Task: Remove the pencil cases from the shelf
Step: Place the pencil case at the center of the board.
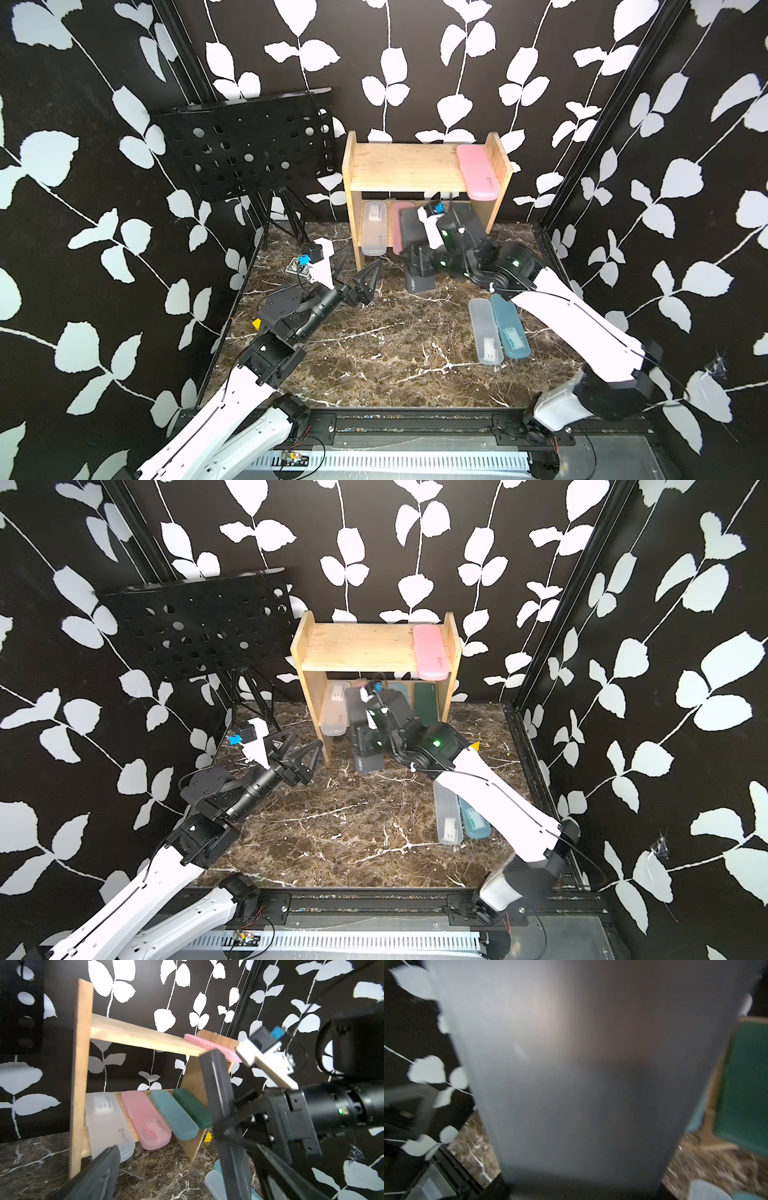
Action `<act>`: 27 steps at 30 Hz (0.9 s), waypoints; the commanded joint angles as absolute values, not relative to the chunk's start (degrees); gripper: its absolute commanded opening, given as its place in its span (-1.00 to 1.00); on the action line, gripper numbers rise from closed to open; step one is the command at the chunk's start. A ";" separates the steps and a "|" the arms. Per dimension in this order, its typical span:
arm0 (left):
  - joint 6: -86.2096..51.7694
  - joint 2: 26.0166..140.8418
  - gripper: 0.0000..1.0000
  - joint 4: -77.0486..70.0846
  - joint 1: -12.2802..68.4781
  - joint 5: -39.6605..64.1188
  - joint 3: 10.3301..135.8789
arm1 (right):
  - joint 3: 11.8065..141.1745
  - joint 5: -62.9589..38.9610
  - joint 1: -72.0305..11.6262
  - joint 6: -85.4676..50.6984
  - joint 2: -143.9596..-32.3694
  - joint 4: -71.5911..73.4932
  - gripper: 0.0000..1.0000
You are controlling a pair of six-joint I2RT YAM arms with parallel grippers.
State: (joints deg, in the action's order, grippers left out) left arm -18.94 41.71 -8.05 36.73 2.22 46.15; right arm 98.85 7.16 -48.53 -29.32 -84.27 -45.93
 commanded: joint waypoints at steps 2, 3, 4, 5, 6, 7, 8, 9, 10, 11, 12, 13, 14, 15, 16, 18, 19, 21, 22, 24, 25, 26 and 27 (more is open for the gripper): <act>-16.08 40.83 0.97 -4.42 36.91 -1.61 46.07 | 81.13 2.45 -43.47 -36.67 -76.55 -44.04 0.36; -16.04 40.93 0.97 -4.77 36.90 -1.85 45.54 | 76.18 1.62 -42.72 -38.02 -75.27 -43.70 0.35; -16.21 41.11 0.97 -5.56 36.93 -1.90 44.80 | 71.60 1.15 -42.12 -38.85 -74.48 -43.39 0.33; -16.39 41.48 0.97 -6.46 36.88 -1.75 44.16 | 68.72 0.98 -41.73 -39.55 -74.19 -43.40 0.32; -16.64 41.93 0.97 -7.06 36.90 -1.67 43.81 | 66.35 0.89 -41.36 -40.00 -74.23 -43.40 0.33; -16.89 42.60 0.97 -7.74 36.91 -1.24 43.52 | 64.41 0.37 -41.00 -40.34 -74.57 -43.05 0.32; -17.11 43.44 0.97 -8.19 36.91 -0.61 43.39 | 62.89 -0.13 -40.67 -40.42 -75.30 -42.38 0.32; -17.37 44.09 0.97 -8.49 36.90 -0.22 43.42 | 61.96 -0.44 -40.49 -40.56 -76.00 -41.86 0.32; -17.69 44.88 0.97 -8.94 36.91 0.22 43.39 | 60.94 -0.82 -40.22 -40.48 -77.17 -41.16 0.32; -17.89 45.51 0.97 -9.48 36.89 0.69 43.28 | 60.23 -0.85 -39.96 -40.38 -78.47 -40.84 0.32; -18.01 45.90 0.97 -9.73 36.87 1.03 43.24 | 59.77 -0.79 -39.75 -40.34 -79.62 -40.55 0.32; -18.01 46.28 0.97 -9.97 36.89 1.34 43.18 | 59.41 -0.42 -39.56 -40.34 -80.98 -40.45 0.32; -18.02 46.53 0.97 -9.92 36.90 1.41 43.07 | 59.24 0.41 -39.46 -40.57 -82.46 -40.71 0.32; -17.90 46.67 0.97 -9.76 36.88 1.48 43.06 | 59.24 0.98 -39.40 -40.62 -83.66 -41.16 0.32; -17.80 46.62 0.97 -9.67 36.89 1.49 42.98 | 59.28 1.48 -39.38 -40.59 -84.99 -41.66 0.32; -17.59 46.49 0.97 -9.29 36.91 1.29 42.81 | 59.08 2.92 -39.38 -40.52 -86.92 -42.47 0.32; -17.47 46.32 0.97 -9.10 36.86 1.23 42.68 | 58.45 3.44 -39.30 -40.52 -87.62 -42.29 0.32; -17.29 46.12 0.97 -8.79 36.91 1.14 42.54 | 57.37 3.37 -38.74 -40.44 -88.57 -41.59 0.32; -17.31 45.99 0.97 -8.75 36.91 1.12 42.45 | 56.89 3.24 -38.35 -40.14 -88.97 -41.20 0.32; -17.27 45.94 0.97 -8.71 36.82 1.04 42.20 | 56.26 3.25 -37.62 -39.60 -89.70 -40.87 0.32; -17.36 46.01 0.97 -8.69 36.85 1.14 42.10 | 56.10 3.14 -37.24 -39.27 -90.05 -40.85 0.32; -17.40 46.05 0.97 -8.67 36.90 1.49 42.10 | 56.00 3.09 -36.95 -38.99 -90.40 -40.93 0.32; -17.40 46.26 0.97 -8.58 36.77 1.82 42.09 | 55.83 2.91 -36.59 -38.80 -90.69 -40.95 0.32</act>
